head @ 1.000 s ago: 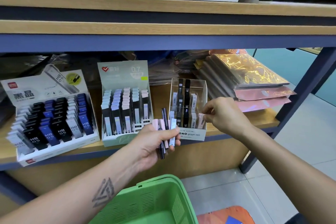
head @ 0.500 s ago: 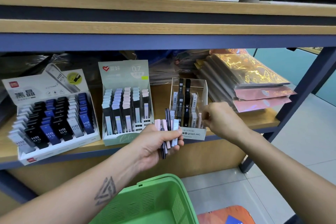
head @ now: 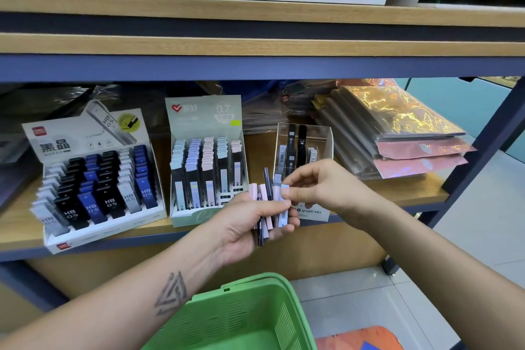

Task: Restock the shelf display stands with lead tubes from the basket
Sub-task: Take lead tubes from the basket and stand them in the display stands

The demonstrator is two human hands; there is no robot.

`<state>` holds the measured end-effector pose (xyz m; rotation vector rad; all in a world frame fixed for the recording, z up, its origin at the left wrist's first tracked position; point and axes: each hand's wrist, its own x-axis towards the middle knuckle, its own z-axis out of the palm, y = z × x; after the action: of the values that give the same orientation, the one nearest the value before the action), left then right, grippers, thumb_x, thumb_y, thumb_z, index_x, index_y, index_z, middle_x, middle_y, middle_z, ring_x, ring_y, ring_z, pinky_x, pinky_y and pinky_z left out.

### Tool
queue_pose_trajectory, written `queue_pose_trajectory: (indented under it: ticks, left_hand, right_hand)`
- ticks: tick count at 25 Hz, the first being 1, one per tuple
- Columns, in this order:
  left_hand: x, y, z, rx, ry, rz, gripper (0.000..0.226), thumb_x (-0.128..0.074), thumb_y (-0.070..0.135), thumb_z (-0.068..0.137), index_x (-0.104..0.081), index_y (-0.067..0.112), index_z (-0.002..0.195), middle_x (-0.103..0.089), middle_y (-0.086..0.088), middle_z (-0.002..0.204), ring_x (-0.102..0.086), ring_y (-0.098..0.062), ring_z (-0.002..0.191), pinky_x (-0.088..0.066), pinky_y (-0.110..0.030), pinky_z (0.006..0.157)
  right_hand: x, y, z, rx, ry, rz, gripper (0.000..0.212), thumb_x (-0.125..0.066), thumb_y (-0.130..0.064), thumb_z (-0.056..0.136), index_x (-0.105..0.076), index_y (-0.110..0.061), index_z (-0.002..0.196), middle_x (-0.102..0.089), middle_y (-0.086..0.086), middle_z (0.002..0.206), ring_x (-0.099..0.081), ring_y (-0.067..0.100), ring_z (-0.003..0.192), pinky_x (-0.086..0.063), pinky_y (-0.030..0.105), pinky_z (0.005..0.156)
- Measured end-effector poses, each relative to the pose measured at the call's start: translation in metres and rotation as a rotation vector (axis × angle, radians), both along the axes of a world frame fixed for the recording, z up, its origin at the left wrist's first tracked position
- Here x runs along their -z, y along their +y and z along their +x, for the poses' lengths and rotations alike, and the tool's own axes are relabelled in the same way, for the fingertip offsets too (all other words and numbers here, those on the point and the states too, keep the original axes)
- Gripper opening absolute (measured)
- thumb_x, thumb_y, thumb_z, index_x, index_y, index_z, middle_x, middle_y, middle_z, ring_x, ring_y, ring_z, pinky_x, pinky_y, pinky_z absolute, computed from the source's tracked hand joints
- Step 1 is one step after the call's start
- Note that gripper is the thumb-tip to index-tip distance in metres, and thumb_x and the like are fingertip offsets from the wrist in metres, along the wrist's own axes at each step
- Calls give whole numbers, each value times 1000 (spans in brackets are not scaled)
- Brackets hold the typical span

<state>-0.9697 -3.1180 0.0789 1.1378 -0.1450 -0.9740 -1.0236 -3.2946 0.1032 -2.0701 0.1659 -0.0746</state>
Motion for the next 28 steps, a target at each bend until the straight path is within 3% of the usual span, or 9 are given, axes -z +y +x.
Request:
queue_pose_trajectory:
  ticks: [4,7,11,13,15,18,22,25,28]
  left_hand:
    - [-2,8,3,-6,26,29,16,-65,-1,91,-65,-9,104,-71,-32,93,-75,-34,72,-60,-29,48]
    - [-3,11,6,-69,-11,62,20,-65,1,91,-62,-9,109,-72,-29,86,-73,-28,61,-50,-20,37]
    - [-4,11,15,-200,-69,96,22,-68,9,91,-61,1,110,-66,-17,69,-66,-22,50,-33,-15,33]
    - [-4,11,15,-203,-91,121,19,-70,15,90,-62,4,104,-62,-14,64,-61,-21,46,-32,-16,34]
    - [-3,11,14,-174,-94,120,20,-69,20,92,-67,3,103,-67,-15,71,-55,-18,44,-31,-16,35]
    - [-3,10,15,-149,-80,98,21,-66,20,95,-69,1,101,-74,-22,86,-52,-16,44,-32,-16,34]
    - [-2,10,16,-138,-70,74,13,-66,16,94,-62,4,94,-72,-20,81,-51,-16,46,-33,-17,35]
    - [-1,11,16,-120,-80,81,13,-67,16,93,-61,4,96,-72,-21,83,-52,-17,47,-34,-17,34]
    - [1,13,17,-115,-96,93,14,-67,16,93,-61,3,96,-72,-21,84,-52,-17,47,-34,-17,35]
  right_hand:
    - [2,0,9,34,-82,91,15,-79,-5,84,-72,-1,97,-72,9,75,-68,17,68,-57,26,67]
    - [4,4,11,-49,-190,-243,14,-77,-16,89,-77,-12,102,-74,-4,93,-69,6,82,-55,24,76]
    - [7,14,10,-194,-292,-501,42,-78,-44,84,-74,-20,118,-67,-7,121,-62,4,110,-48,23,96]
    - [8,17,9,-202,-259,-503,39,-77,-47,85,-75,-22,114,-72,-8,111,-64,3,104,-52,29,93]
    - [9,16,8,-203,-207,-453,29,-69,-46,92,-77,-19,101,-72,-4,85,-66,7,80,-54,40,77]
    - [3,8,11,-116,-257,-402,23,-65,-35,97,-77,-19,87,-68,8,74,-62,28,72,-51,46,66]
    - [-21,-9,21,164,-389,-297,4,-76,-15,88,-76,-18,92,-72,0,77,-67,19,72,-59,40,71]
    - [-32,-16,34,251,-355,-543,13,-71,-19,93,-77,-15,104,-74,-3,95,-68,12,89,-57,30,79]
    - [-34,-14,48,255,-340,-767,20,-67,-17,96,-75,-11,113,-73,5,111,-67,23,104,-56,40,90]
